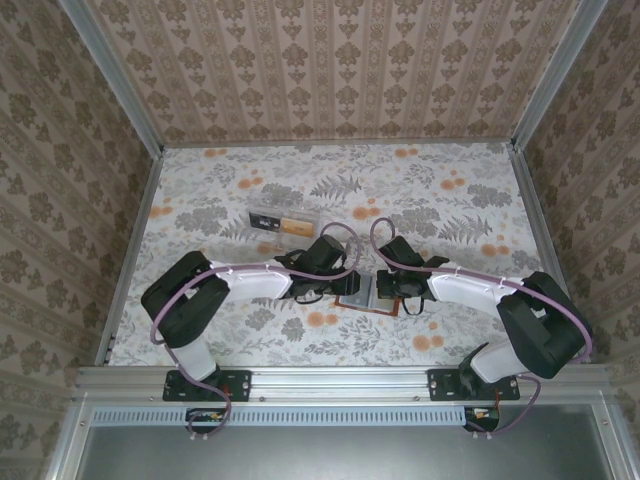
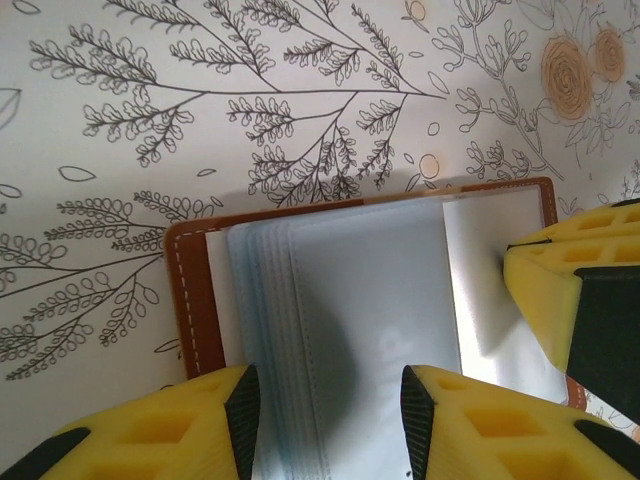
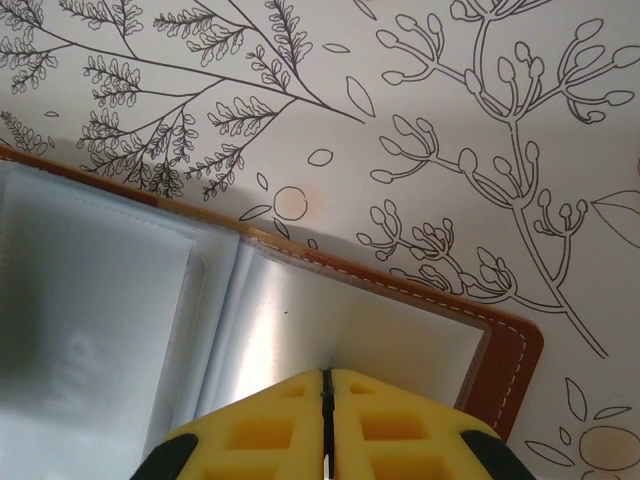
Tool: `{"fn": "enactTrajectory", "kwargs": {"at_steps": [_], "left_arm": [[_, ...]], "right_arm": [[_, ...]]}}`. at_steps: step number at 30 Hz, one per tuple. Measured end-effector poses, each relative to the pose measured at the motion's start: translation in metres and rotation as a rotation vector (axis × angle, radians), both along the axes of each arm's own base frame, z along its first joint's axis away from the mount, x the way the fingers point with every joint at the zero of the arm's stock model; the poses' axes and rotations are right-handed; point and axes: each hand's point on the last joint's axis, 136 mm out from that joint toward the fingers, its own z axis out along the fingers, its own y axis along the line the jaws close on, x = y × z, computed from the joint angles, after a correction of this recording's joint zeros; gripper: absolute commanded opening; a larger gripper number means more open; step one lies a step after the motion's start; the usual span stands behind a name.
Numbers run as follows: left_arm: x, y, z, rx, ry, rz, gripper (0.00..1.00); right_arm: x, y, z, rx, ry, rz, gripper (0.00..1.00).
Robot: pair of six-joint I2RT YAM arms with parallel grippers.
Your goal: Take the credit cards out of the card holder
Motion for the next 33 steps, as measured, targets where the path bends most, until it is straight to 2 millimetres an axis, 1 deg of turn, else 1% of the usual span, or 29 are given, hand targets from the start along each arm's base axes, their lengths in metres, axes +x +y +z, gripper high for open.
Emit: {"fn": "enactTrajectory", "kwargs": {"at_steps": [17,22,25,28,31,33], "left_arm": [[-0.013,-0.014,0.006,-0.048,0.010,-0.055,0.44],[-0.015,-0.012,0.005,-0.044,0.011,-0.055,0.43],[-0.019,-0.004,0.003,-0.039,0.011,-0.049,0.43],[-0.021,0.003,0.002,-0.030,0.004,-0.040,0.42],[-0.022,0.006,0.006,-0.034,-0.008,-0.033,0.41],[-0.021,0.006,0.011,-0.042,-0.019,-0.030,0.39]], "right_arm": [[-0.001,0.000,-0.001,0.000,0.005,0.001,0.12],[-0.001,0.000,-0.001,-0.001,0.005,0.001,0.12],[-0.001,0.000,-0.001,-0.001,0.005,0.003,0.15],[-0.001,0.000,0.007,0.011,-0.010,0.001,0.18],[0.001,0.003,0.026,0.053,-0.057,-0.002,0.19],[0.002,0.006,0.035,0.080,-0.076,-0.001,0.19]]}}
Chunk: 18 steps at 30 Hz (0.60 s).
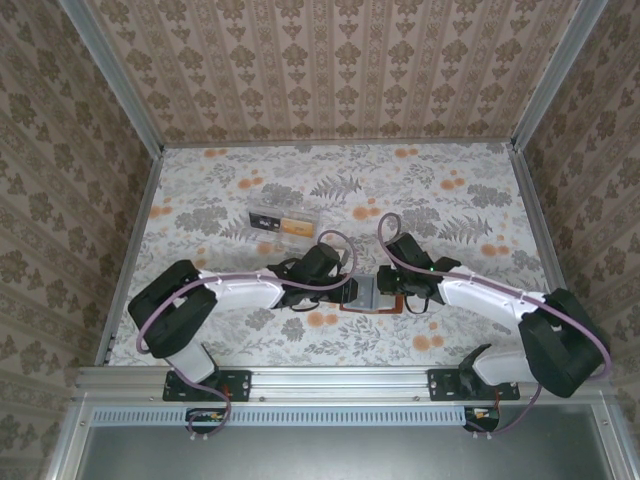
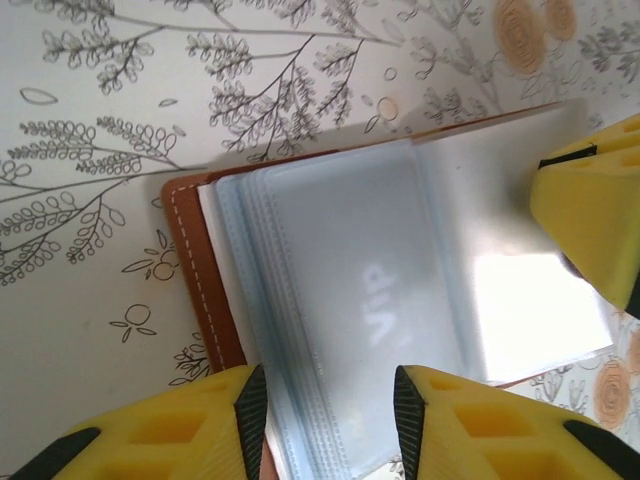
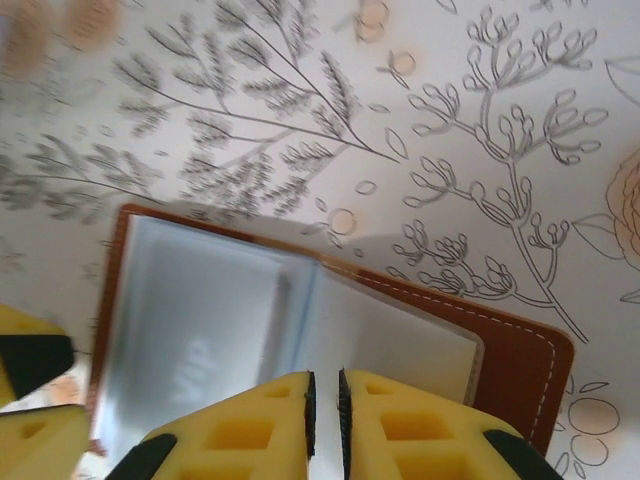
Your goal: Take the credit cards out of the card holder
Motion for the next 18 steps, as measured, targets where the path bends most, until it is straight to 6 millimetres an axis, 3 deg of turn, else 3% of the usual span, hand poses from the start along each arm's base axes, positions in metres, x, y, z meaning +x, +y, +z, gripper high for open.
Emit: {"fn": "enactTrajectory", "kwargs": {"at_steps": [9,18], "left_arm": [[0.002,-0.003,0.005,-0.015,-0.010,0.000,0.37],[0.003,-0.009,0.000,-0.014,0.003,-0.010,0.37]], "right_arm": [[-0.003,0.007,0.002,0.057,0.027,-0.013,0.11],[-0.014,-0.021,-0.004,-0.044,0.022,-0.075,0.15]]}}
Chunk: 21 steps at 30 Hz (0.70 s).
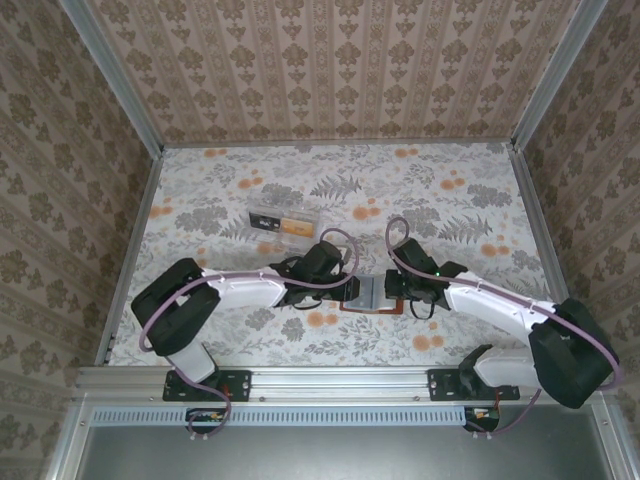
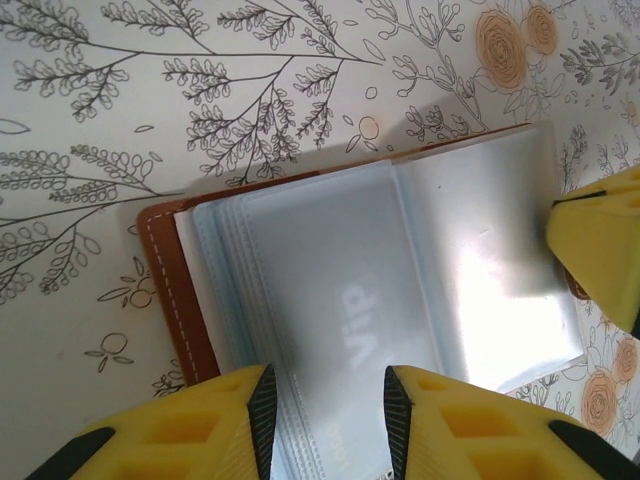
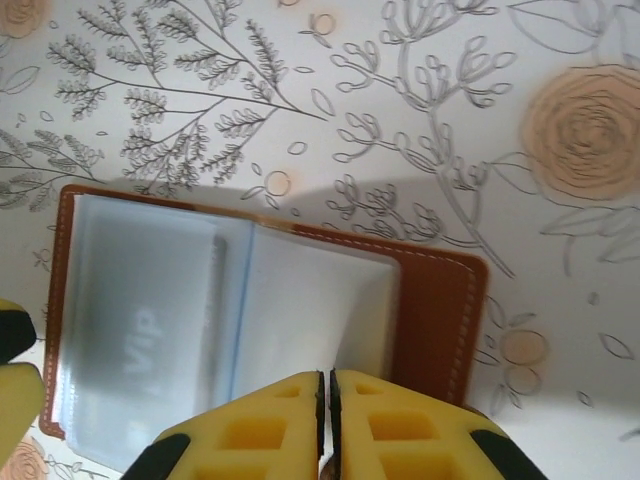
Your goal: Take the credit cards out of the card holder
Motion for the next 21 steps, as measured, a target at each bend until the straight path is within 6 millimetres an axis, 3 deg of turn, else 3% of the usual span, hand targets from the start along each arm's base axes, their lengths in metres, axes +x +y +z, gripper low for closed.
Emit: {"fn": "enactTrajectory", "kwargs": {"at_steps": [5,13,21], "left_arm": [[0.001,-0.004,-0.001,-0.001,0.005,-0.004,0.38],[0.000,-0.004,-0.009,0.013,0.021,-0.009,0.39],[-0.003,-0.006,-0.012,0.012,0.034,-0.020,0.43]], "right_arm": [[-0.002,-0.006,-0.002,-0.016,-0.001,-0.013,0.16],[-0.008,-0.011,-0.029,-0.061,0.075,-0.023,0.14],[-0.005,-0.009,-0.028,-0.051,0.064,-0.023,0.14]]}}
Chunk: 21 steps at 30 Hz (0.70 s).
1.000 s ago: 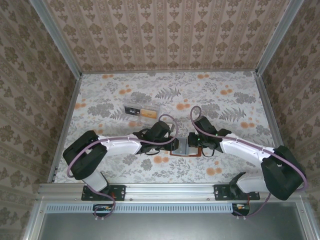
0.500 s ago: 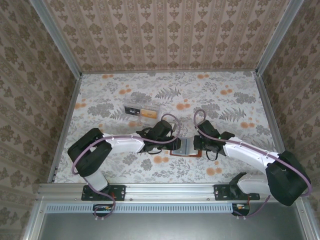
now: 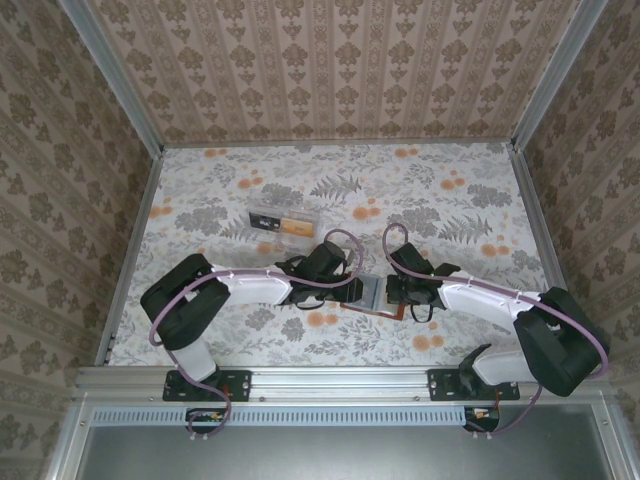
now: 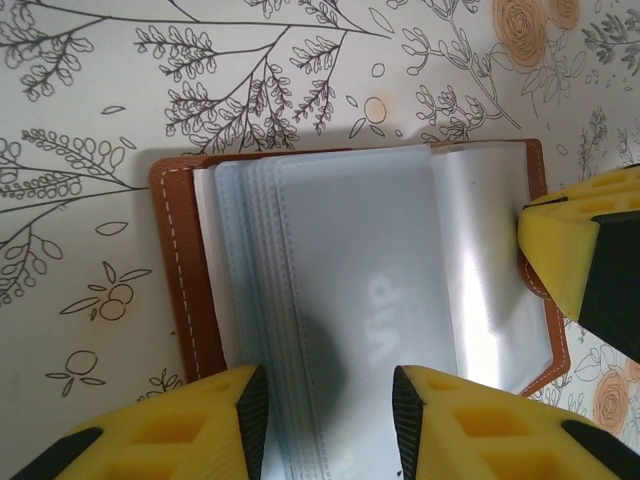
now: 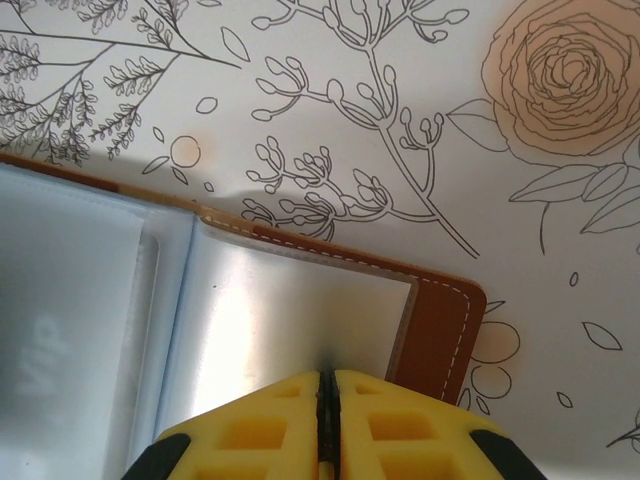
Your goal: Take the credit cards out of the card holder
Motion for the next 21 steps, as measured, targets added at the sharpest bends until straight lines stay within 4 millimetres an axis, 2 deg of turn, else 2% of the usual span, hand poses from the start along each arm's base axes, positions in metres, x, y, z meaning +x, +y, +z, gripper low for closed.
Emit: {"fn": "enactTrajectory", "kwargs": {"at_steps": [13,21], "left_arm": [[-0.003,-0.019,0.018,-0.027,-0.040,-0.047,0.44],[-0.002,-0.012,0.012,0.019,-0.042,-0.033,0.46]], "right_arm": [[0.000,0.001,0.000,0.002,0.000,0.001,0.15],[0.000,0.000,-0.001,0.003,0.000,0.001,0.15]]}}
